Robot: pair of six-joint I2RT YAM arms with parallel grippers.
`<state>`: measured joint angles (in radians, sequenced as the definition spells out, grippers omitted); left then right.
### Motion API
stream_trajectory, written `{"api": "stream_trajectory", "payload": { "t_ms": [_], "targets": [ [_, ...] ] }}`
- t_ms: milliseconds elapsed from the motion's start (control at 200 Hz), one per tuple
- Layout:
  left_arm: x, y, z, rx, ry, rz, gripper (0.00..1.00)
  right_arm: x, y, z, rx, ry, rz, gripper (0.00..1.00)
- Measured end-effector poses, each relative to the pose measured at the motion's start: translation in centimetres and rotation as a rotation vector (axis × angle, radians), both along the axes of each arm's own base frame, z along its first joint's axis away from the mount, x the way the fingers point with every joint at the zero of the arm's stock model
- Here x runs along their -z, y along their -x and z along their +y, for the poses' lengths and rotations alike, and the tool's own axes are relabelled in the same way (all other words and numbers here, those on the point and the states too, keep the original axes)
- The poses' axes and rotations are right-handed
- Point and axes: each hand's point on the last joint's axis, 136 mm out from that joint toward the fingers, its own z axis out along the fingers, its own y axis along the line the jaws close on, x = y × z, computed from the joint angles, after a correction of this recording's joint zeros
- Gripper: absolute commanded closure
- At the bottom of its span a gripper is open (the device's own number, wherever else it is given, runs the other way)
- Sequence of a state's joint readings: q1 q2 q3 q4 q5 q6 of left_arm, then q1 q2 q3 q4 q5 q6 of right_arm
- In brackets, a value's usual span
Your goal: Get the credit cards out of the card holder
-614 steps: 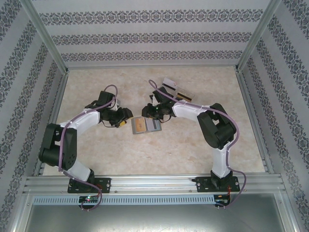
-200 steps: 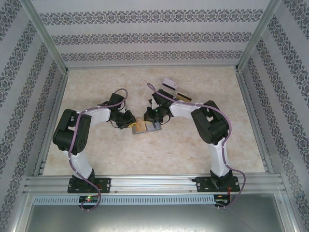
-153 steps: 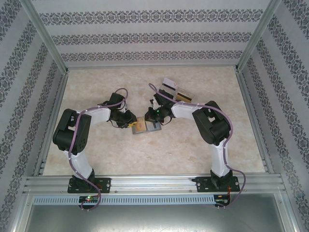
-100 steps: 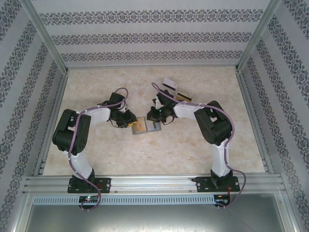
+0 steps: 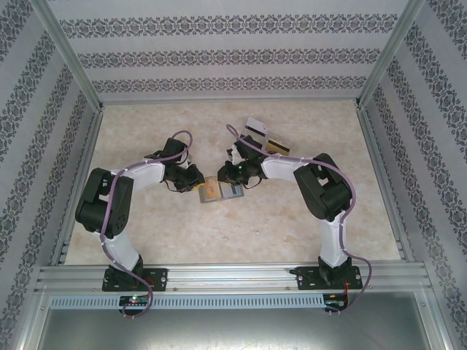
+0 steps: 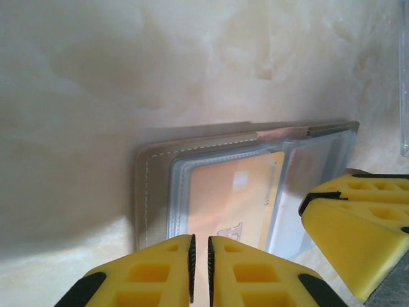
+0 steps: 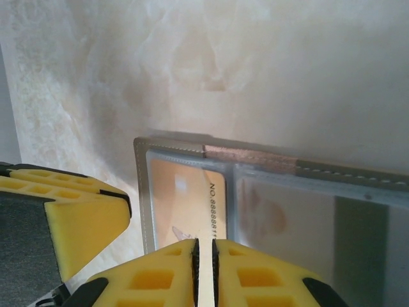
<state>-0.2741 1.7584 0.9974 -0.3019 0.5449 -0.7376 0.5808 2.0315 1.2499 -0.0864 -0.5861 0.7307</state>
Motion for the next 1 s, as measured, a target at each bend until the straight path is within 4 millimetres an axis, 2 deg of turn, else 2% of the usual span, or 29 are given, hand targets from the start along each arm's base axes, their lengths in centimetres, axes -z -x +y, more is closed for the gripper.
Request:
{"api": "stream_trajectory", "payload": {
  "t_ms": [300, 540, 999],
  "targets": [
    [1.7, 0.4, 0.0, 0.002, -0.008, 0.049, 0.87, 0.2, 0.3, 0.2, -0.009, 0.009, 0.022, 0.81],
    [1.8, 0.3, -0.3, 0.008, 0.005, 0.055, 0.89, 1.3, 0.6, 0.0, -0.008, 0.033, 0.059, 0.8],
    [1.8, 0.1, -0.4, 0.01, 0.009, 0.059, 0.9, 1.5, 0.2, -0.1, 0.002, 0.058, 0.064, 0.8]
  ]
}}
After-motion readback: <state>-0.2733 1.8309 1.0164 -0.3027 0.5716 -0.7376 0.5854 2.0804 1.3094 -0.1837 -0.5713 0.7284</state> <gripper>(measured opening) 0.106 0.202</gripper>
